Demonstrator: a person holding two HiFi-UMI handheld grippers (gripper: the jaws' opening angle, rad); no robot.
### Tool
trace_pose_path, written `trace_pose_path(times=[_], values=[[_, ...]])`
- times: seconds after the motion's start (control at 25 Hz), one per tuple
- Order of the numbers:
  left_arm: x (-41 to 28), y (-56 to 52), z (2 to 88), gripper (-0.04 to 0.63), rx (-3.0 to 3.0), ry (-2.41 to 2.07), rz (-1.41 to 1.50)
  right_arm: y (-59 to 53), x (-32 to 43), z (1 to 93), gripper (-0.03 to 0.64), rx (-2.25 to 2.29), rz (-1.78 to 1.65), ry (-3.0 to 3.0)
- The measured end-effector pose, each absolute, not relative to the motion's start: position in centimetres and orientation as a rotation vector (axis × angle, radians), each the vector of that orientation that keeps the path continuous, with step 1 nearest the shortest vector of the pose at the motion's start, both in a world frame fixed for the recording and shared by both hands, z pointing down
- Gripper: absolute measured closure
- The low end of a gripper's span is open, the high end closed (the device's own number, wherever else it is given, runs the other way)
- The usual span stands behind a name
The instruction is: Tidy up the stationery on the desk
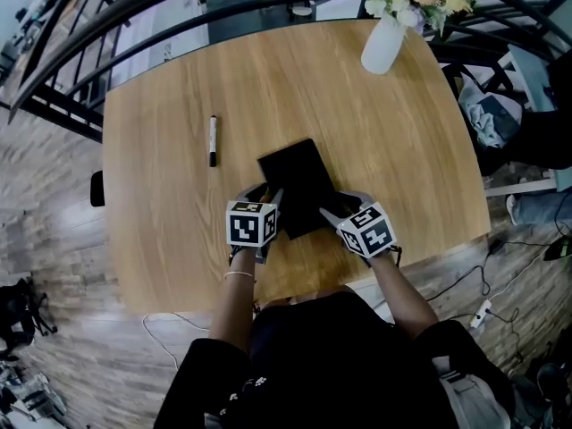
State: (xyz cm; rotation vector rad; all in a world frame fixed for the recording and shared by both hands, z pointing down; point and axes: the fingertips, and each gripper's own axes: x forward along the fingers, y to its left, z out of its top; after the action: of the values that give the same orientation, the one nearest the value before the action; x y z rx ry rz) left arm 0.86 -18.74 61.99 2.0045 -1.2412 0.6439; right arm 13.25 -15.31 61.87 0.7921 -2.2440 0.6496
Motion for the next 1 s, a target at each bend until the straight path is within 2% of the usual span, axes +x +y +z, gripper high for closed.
trace_pose_path(times=[1.0], values=[[-1.4,-14.9,61.8,0.468,2.023,-1.221,0.682,-9.9,10.6,61.9,0.390,0.758,0.672,-2.221]])
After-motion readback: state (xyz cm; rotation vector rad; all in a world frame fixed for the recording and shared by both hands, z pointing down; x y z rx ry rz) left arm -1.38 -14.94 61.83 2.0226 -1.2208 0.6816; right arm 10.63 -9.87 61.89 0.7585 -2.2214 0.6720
